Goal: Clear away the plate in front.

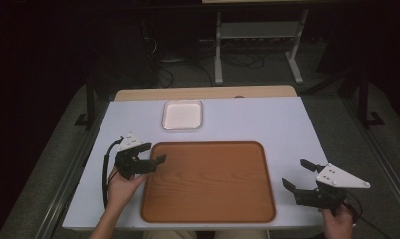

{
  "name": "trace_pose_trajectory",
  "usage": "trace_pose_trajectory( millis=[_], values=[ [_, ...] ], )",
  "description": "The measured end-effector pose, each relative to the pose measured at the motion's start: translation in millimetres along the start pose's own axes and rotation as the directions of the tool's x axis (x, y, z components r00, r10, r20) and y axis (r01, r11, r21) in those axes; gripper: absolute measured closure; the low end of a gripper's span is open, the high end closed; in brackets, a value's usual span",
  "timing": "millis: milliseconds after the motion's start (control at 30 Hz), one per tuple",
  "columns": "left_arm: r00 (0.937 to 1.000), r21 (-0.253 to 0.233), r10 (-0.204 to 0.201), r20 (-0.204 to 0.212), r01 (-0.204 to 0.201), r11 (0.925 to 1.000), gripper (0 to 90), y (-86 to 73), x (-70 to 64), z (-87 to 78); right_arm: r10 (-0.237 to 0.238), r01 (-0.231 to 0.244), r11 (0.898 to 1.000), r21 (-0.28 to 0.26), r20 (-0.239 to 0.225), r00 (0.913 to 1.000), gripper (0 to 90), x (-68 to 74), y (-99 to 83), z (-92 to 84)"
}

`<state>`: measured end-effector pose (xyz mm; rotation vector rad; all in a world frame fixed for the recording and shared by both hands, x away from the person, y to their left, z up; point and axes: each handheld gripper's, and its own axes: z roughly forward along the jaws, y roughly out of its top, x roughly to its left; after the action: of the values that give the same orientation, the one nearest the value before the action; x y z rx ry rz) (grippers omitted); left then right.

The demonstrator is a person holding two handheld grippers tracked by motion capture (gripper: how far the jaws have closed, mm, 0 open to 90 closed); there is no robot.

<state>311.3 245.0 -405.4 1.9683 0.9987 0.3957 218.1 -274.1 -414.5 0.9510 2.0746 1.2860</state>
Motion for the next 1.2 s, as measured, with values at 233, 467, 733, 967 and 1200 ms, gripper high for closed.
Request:
trace_pose_trajectory(
  millis=[233,467,733,967,1200],
  values=[
    [0.9996,0.011,-0.01,-0.024,0.011,0.9999,25.2,9.3,3.5,9.3,0.004,-0.004,1.0,-0.001,-0.002,1.0,13.0,-0.4,-0.1,0.0],
    [0.998,0.0,-0.062,0.0,0.062,0.998,27.3,21.7,12.9,15.6,0.01,-0.01,1.0,-0.009,0.001,1.0,13.0,-1.2,-0.3,-0.7],
    [0.9949,0.009,-0.097,0.028,0.097,0.9952,28.9,35.8,17.7,23.3,0.011,-0.011,1.0,-0.012,-0.002,0.9999,13.0,-0.2,0.6,0.0],
    [0.9892,0.039,-0.141,0.039,0.14,0.9894,29.5,44.8,26.9,31.6,0.003,-0.003,1.0,-0.011,-0.007,1.0,13.0,1.3,1.5,1.1],
    [0.9862,0.05,-0.165,0.01,0.165,0.9851,30.0,55.8,40.9,36.3,0.004,-0.004,1.0,-0.01,-0.005,1.0,13.0,1.3,1.7,1.7]
  ],
)
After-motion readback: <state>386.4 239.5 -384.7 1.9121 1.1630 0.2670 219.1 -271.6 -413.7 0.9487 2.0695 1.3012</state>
